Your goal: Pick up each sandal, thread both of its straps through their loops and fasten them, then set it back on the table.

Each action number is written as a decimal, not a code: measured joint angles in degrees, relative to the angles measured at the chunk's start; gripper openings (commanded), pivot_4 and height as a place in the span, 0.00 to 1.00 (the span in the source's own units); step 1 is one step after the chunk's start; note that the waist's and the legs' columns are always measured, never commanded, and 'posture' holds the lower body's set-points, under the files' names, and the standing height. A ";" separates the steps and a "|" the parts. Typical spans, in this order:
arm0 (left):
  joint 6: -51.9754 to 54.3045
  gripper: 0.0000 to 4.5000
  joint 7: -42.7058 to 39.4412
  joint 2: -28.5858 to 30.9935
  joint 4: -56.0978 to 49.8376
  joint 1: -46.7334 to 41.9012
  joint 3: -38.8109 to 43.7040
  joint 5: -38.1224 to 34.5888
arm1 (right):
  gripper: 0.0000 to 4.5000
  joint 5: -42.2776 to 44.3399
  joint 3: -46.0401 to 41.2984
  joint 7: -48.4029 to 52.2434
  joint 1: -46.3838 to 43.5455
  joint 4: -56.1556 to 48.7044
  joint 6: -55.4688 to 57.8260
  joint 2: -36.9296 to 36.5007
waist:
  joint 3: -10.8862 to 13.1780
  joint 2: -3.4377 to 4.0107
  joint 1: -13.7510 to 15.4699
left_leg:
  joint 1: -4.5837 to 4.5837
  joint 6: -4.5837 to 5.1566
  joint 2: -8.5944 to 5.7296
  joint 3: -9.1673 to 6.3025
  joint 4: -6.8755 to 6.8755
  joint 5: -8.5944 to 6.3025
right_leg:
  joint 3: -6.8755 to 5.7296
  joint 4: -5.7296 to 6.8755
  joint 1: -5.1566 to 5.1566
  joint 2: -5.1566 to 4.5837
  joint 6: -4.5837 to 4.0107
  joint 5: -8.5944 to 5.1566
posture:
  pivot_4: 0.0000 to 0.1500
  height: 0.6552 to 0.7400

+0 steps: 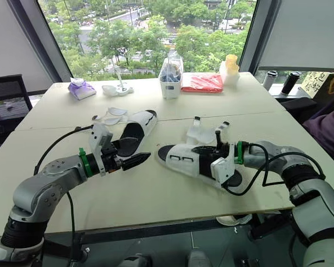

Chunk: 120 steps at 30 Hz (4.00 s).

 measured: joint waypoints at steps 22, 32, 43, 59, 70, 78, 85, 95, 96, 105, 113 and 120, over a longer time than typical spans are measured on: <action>1.42 1.00 1.76 -0.14 -2.25 2.29 -0.56 -0.06 | 0.32 -28.06 3.42 -20.25 -7.66 0.00 -9.03 8.84 | 0.11 -0.15 0.43 | 0.38 -0.01 0.00 -0.14 -0.06 -0.01 | 0.00 0.00 0.35 0.02 0.01 -0.07 | 1.00 1.00; -4.25 1.00 -4.17 3.64 3.90 4.99 -2.40 5.06 | 0.99 -22.86 3.80 -19.64 -5.77 0.95 -6.89 2.09 | 0.11 -0.15 1.30 | 0.32 0.00 -0.01 -0.14 -0.07 -0.01 | -0.01 -0.05 0.36 0.01 0.01 -0.09 | 1.00 1.00; -20.90 0.01 -20.13 7.60 14.39 3.30 -14.36 17.91 | 1.00 12.17 -6.40 3.61 4.02 1.92 7.98 -6.99 | 0.15 -0.18 1.17 | 0.27 0.09 0.23 -0.07 -0.05 -0.04 | -0.01 -0.11 0.39 -0.07 0.00 -0.10 | 1.00 1.00; -23.39 0.01 -23.36 2.30 16.57 -1.14 -19.15 23.64 | 1.00 116.76 -36.20 -3.19 12.45 -33.36 137.99 14.13 | 0.16 -0.03 2.53 | -0.31 0.12 0.55 -0.15 -0.01 -0.09 | -0.13 -0.20 -0.21 0.04 -0.13 0.01 | 1.00 1.00; -22.98 0.01 -20.03 1.78 14.38 0.07 -18.85 24.03 | 1.00 125.24 -50.15 -37.07 4.04 -16.15 133.39 29.46 | 0.15 0.00 2.67 | -0.94 0.16 0.54 0.10 0.07 -0.07 | -0.17 -0.16 -0.81 0.17 0.10 0.19 | 1.00 1.00; -22.23 0.00 -18.56 1.67 13.29 0.68 -18.77 24.62 | 0.81 111.56 -52.03 -30.79 -2.96 -5.12 122.20 33.05 | 0.15 0.01 2.59 | -0.90 0.17 0.68 0.07 0.08 -0.06 | -0.18 -0.12 -0.79 0.44 0.02 0.23 | 1.00 1.00; -22.33 0.00 -18.38 1.64 13.21 0.95 -18.51 24.80 | 0.05 101.96 -52.76 -23.87 -6.13 1.78 117.80 33.43 | 0.15 0.02 2.46 | -0.88 0.17 0.70 0.08 0.08 -0.06 | -0.18 -0.12 -0.79 0.49 -0.02 0.26 | 1.00 1.00; -23.59 0.00 -18.41 1.38 13.32 1.59 -18.46 24.83 | 0.02 85.34 -41.10 1.88 -4.17 -10.60 115.04 29.24 | 0.16 0.04 2.65 | -0.88 0.16 0.70 0.04 0.07 -0.06 | -0.21 -0.14 -0.79 0.54 -0.04 0.29 | 1.00 1.00; -23.86 0.00 -18.52 1.38 13.48 1.75 -18.43 24.84 | 0.02 82.55 -37.69 7.98 -2.02 -16.17 111.73 27.54 | 0.16 0.04 2.70 | -0.89 0.17 0.70 0.03 0.06 -0.07 | -0.23 -0.15 -0.79 0.53 0.01 0.27 | 1.00 1.00; -25.16 0.00 -19.22 1.45 14.77 1.70 -18.08 25.01 | 0.02 62.77 -19.36 48.00 20.23 -53.03 77.50 14.69 | 0.14 0.03 2.65 | -0.80 0.25 0.73 0.08 0.17 -0.17 | -0.26 -0.13 -0.74 0.51 0.05 0.10 | 1.00 1.00; -26.26 0.00 -19.93 1.24 16.22 1.60 -18.20 25.52 | 0.64 53.32 -18.29 58.49 31.93 -60.82 53.83 7.91 | 0.14 -0.01 2.96 | -0.28 0.22 0.85 0.12 0.11 -0.18 | -0.24 -0.22 -0.21 0.44 -0.09 0.03 | 1.00 1.00; -26.44 0.00 -20.47 -1.51 18.64 0.44 -18.49 25.39 | 0.96 49.74 -21.40 58.33 43.20 -65.47 52.18 0.28 | 0.14 -0.01 3.51 | -0.19 0.20 0.81 0.12 0.15 -0.19 | -0.30 -0.28 0.03 0.17 -0.05 -0.01 | 1.00 1.00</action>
